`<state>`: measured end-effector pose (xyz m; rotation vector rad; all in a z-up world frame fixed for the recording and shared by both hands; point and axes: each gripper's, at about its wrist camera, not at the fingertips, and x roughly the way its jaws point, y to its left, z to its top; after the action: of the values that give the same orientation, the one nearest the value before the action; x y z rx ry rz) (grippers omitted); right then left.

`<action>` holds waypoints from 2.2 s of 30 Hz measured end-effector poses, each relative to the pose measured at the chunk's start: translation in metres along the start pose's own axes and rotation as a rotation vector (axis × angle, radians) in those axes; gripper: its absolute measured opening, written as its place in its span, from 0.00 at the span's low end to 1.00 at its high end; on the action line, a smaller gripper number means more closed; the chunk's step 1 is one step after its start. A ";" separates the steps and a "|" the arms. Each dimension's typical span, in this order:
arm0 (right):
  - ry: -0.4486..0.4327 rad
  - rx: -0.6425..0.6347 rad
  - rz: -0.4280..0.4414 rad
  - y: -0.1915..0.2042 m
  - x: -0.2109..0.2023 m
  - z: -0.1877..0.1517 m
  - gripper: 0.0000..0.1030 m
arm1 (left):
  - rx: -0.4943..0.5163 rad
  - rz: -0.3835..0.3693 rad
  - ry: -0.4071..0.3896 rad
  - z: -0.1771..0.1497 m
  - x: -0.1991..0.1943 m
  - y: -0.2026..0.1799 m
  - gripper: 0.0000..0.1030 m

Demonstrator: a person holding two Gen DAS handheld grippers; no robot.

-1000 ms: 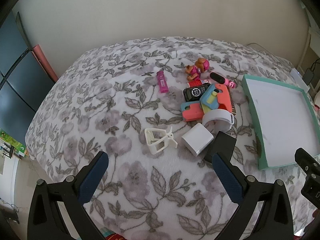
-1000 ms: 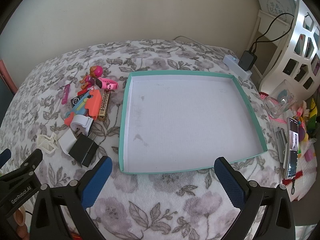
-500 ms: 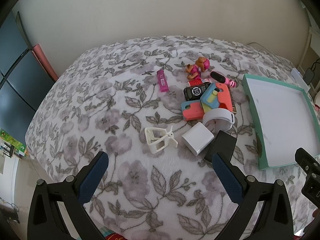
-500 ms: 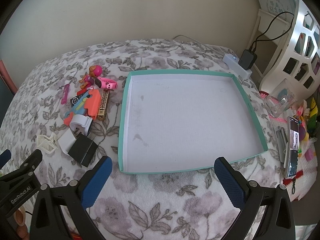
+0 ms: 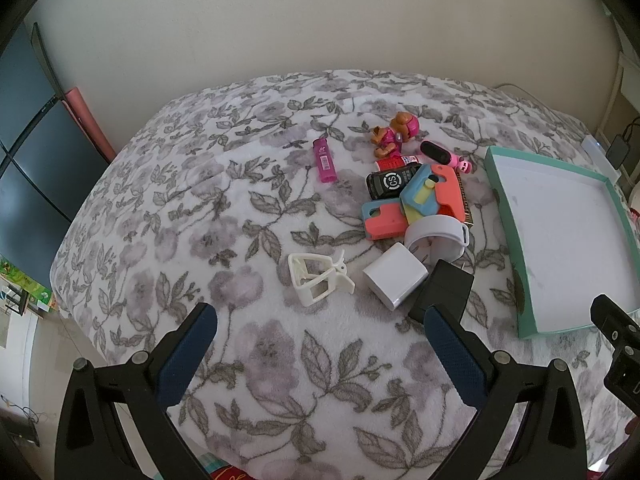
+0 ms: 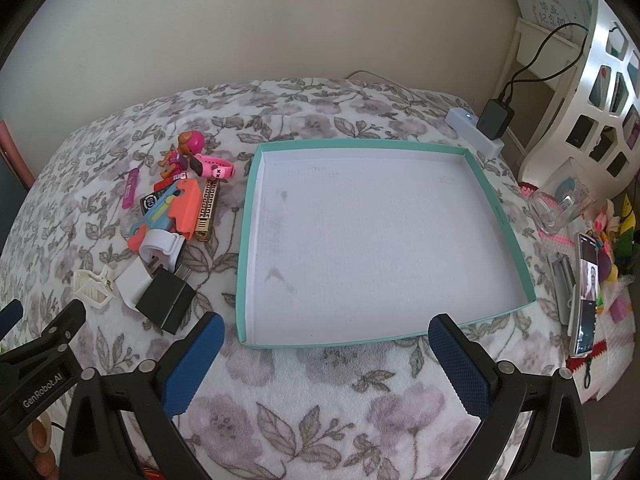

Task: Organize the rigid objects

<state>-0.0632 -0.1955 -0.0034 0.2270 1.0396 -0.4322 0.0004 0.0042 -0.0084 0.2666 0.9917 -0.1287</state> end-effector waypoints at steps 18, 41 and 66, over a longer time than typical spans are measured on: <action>0.008 0.006 0.102 0.018 -0.006 0.038 1.00 | -0.026 -0.026 0.057 0.042 0.018 0.015 1.00; 0.224 -0.075 0.202 0.103 0.068 0.035 1.00 | -0.160 -0.106 0.208 0.039 0.095 0.053 1.00; 0.257 -0.040 0.218 0.095 0.074 0.031 0.97 | -0.221 -0.320 0.224 0.034 0.109 0.036 0.60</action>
<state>0.0357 -0.1397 -0.0545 0.3629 1.2587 -0.1865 0.0951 0.0313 -0.0768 -0.0845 1.2564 -0.2825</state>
